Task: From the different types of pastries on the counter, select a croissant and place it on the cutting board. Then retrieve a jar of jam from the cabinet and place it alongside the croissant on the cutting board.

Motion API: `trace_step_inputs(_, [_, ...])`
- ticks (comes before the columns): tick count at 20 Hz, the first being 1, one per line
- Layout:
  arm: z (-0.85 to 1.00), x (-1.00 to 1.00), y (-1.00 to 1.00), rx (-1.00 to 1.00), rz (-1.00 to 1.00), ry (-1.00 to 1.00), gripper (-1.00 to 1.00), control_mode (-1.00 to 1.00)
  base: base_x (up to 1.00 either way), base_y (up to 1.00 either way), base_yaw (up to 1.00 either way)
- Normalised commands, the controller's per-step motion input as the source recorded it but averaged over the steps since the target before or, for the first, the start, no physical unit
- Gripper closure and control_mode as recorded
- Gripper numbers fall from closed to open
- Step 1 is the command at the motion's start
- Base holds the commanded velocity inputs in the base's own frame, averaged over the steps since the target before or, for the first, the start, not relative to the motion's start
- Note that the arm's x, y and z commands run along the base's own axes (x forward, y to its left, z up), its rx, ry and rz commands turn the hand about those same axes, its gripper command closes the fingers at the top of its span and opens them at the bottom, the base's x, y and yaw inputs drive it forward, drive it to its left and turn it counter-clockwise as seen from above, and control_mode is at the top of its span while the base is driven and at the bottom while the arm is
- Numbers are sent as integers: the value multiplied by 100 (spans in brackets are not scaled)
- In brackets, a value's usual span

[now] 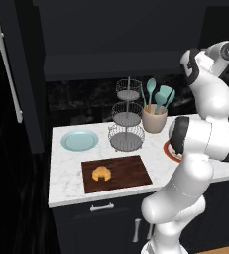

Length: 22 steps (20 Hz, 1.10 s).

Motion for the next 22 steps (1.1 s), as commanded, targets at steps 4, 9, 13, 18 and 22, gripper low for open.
trace_step_inputs(4, [-15, 17, 0, 0, 0, 0, -100, -100, 0, 0, 0])
trace_step_inputs(9, [0, 19, -1, 0, 0, 0, -100, -100, 0, 0, 0])
trace_step_inputs(13, [0, 2, -17, 1, 0, 0, -100, -100, 0, 0, 0])
trace_step_inputs(18, [0, 1, -7, 0, 0, 0, -100, -100, 0, 0, 0])
trace_step_inputs(22, [-3, 3, 0, 0, 0, 0, -100, -100, 0, 0, 0])
